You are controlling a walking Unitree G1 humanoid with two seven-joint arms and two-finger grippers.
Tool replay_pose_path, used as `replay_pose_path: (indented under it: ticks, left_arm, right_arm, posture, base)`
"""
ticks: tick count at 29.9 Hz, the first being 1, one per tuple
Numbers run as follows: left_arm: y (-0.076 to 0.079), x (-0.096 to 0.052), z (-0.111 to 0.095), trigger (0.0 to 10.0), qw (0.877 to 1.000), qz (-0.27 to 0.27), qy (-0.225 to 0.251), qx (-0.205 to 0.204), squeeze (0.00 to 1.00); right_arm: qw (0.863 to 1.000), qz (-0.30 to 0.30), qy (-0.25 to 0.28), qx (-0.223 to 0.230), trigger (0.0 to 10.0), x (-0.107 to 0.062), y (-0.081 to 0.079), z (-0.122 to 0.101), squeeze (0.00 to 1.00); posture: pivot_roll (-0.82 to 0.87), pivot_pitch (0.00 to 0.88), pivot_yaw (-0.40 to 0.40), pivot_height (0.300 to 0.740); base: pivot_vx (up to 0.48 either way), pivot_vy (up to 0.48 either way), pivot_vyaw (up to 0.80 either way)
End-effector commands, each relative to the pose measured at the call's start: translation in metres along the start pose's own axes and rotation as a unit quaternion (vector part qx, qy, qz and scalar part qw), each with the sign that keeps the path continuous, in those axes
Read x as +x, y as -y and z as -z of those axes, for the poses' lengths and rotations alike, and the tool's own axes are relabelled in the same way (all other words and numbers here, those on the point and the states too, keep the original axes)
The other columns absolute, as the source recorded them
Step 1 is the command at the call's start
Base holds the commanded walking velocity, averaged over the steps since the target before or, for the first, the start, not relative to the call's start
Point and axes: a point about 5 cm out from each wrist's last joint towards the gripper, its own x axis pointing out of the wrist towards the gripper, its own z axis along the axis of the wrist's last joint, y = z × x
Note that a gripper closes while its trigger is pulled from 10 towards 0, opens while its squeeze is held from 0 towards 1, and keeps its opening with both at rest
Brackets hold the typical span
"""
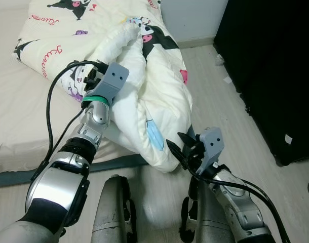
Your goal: Clean up the room
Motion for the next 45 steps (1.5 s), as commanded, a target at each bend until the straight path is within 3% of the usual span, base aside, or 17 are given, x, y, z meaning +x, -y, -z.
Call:
replay_pose_path:
  ticks: [1, 3, 7, 10, 11, 15, 20, 21, 22, 23, 28, 30, 34, 36, 37, 38, 45]
  left_arm:
    - [0.001, -0.003, 0.013, 10.0, 1.000, 0.010, -0.025, 0.014, 0.00]
    - [0.003, -0.004, 0.012, 10.0, 1.000, 0.015, -0.023, 0.003, 0.00]
    - [0.021, -0.009, -0.013, 10.0, 0.991, 0.089, 0.040, -0.090, 0.00]
    - [0.036, -0.022, -0.032, 10.0, 0.971, 0.157, 0.103, -0.145, 0.00]
    - [0.044, -0.032, -0.038, 10.0, 0.960, 0.188, 0.124, -0.168, 1.00]
    - [0.055, -0.047, -0.037, 10.0, 0.948, 0.228, 0.130, -0.179, 1.00]
    - [0.060, -0.050, -0.017, 10.0, 0.968, 0.209, 0.095, -0.099, 1.00]
    - [0.057, -0.047, -0.013, 10.0, 0.976, 0.187, 0.087, -0.069, 0.87]
    - [0.057, -0.047, -0.013, 10.0, 0.976, 0.187, 0.087, -0.069, 0.87]
    - [0.051, -0.043, -0.010, 10.0, 0.984, 0.155, 0.078, -0.043, 0.41]
    - [0.041, -0.038, -0.009, 10.0, 0.991, 0.112, 0.066, -0.013, 0.40]
    - [0.045, -0.038, -0.008, 10.0, 0.992, 0.116, 0.057, 0.003, 0.00]
    - [0.051, -0.041, -0.004, 10.0, 0.990, 0.130, 0.044, 0.012, 0.00]
    - [0.052, -0.042, -0.003, 9.3, 0.990, 0.135, 0.039, 0.012, 0.00]
    - [0.054, -0.042, -0.002, 4.1, 0.990, 0.140, 0.034, 0.008, 0.00]
    - [0.055, -0.043, -0.001, 0.4, 0.989, 0.142, 0.030, 0.004, 0.00]
    - [0.055, -0.045, 0.005, 0.0, 0.990, 0.139, 0.010, -0.009, 0.00]
  right_arm:
    - [1.000, -0.002, -0.010, 0.003, 10.0, -0.002, -0.002, 0.004, 0.00]
    - [1.000, -0.002, -0.010, 0.003, 10.0, -0.002, -0.002, 0.004, 0.00]
    - [1.000, 0.000, -0.010, 0.003, 10.0, -0.003, -0.001, 0.004, 0.00]
    - [1.000, 0.001, -0.010, 0.004, 10.0, -0.004, -0.001, 0.004, 0.00]
    - [1.000, 0.002, -0.010, 0.004, 10.0, -0.004, -0.001, 0.005, 0.00]
    - [1.000, 0.002, -0.011, 0.005, 10.0, -0.003, -0.002, 0.006, 0.00]
    - [1.000, -0.002, -0.012, 0.006, 10.0, -0.002, -0.003, 0.006, 0.00]
    - [1.000, -0.002, -0.012, 0.005, 10.0, -0.002, -0.003, 0.006, 0.00]
    - [1.000, -0.002, -0.012, 0.005, 10.0, -0.002, -0.003, 0.006, 0.00]
    - [1.000, -0.003, -0.012, 0.005, 10.0, -0.002, -0.003, 0.006, 0.00]
    - [1.000, -0.003, -0.012, 0.005, 10.0, -0.001, -0.003, 0.006, 0.00]
    - [1.000, -0.004, -0.013, 0.004, 10.0, -0.001, -0.004, 0.006, 0.00]
    - [1.000, -0.004, -0.013, 0.005, 10.0, -0.002, -0.004, 0.006, 0.00]
    - [1.000, -0.004, -0.013, 0.004, 10.0, -0.002, -0.004, 0.006, 0.00]
    - [1.000, -0.004, -0.013, 0.004, 10.0, -0.002, -0.004, 0.006, 0.00]
    - [1.000, -0.004, -0.013, 0.004, 10.0, -0.002, -0.004, 0.007, 0.00]
    - [1.000, -0.005, -0.013, 0.003, 10.0, -0.001, -0.004, 0.007, 0.00]
  posture:
    - [0.04, 0.244, 0.103, 0.604]
    - [0.04, 0.244, 0.104, 0.604]
    - [0.04, 0.243, 0.108, 0.604]
    - [0.04, 0.242, 0.108, 0.604]
    - [0.04, 0.243, 0.109, 0.604]
    - [0.05, 0.245, 0.107, 0.604]
    - [0.05, 0.248, 0.104, 0.604]
    - [0.05, 0.248, 0.103, 0.604]
    - [0.05, 0.248, 0.103, 0.604]
    - [0.05, 0.247, 0.103, 0.604]
    - [0.04, 0.244, 0.103, 0.604]
    - [0.04, 0.243, 0.105, 0.604]
    - [0.04, 0.243, 0.105, 0.604]
    - [0.04, 0.242, 0.104, 0.604]
    - [0.04, 0.242, 0.104, 0.604]
    - [0.04, 0.241, 0.103, 0.604]
    - [0.04, 0.234, 0.101, 0.604]
  base:
    - [0.000, 0.000, 0.00]
    - [0.000, 0.000, 0.00]
    - [0.000, 0.000, 0.00]
    - [0.000, 0.000, 0.00]
    - [0.000, 0.000, 0.00]
    - [0.000, 0.000, 0.00]
    - [0.000, 0.000, 0.00]
    - [0.000, 0.000, 0.00]
    - [0.000, 0.000, 0.00]
    - [0.000, 0.000, 0.00]
    - [0.000, 0.000, 0.00]
    - [0.000, 0.000, 0.00]
    - [0.000, 0.000, 0.00]
    - [0.000, 0.000, 0.00]
    - [0.000, 0.000, 0.00]
    - [0.000, 0.000, 0.00]
    - [0.000, 0.000, 0.00]
